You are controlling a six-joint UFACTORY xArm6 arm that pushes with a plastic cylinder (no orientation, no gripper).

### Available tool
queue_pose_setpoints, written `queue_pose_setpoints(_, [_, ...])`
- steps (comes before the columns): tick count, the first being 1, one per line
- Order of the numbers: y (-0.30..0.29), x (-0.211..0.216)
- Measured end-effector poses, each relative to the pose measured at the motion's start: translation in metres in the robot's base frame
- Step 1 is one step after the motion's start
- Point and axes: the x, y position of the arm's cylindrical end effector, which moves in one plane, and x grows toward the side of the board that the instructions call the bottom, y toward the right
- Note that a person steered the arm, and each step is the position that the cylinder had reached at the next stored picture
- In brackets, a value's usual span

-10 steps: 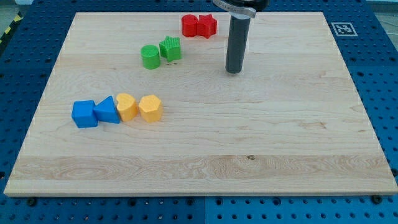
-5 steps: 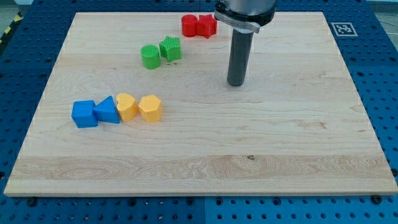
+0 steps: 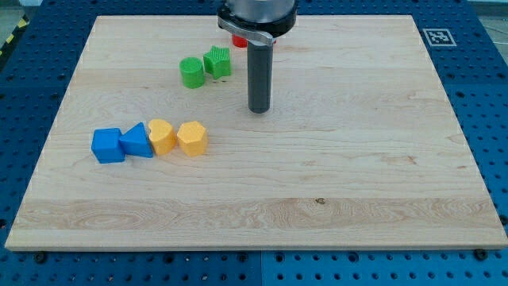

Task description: Push the blue triangle slightly to the down

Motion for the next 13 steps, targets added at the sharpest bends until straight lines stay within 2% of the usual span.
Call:
queue_pose_setpoints(5, [-0.096,-0.004])
queue_pose_setpoints(9, [-0.2,-0.011])
queue_pose_setpoints(10, [-0.2,0.011])
queue_pose_setpoints(12, [-0.2,0.028])
queue_pose_setpoints(13, [-0.18,0.041])
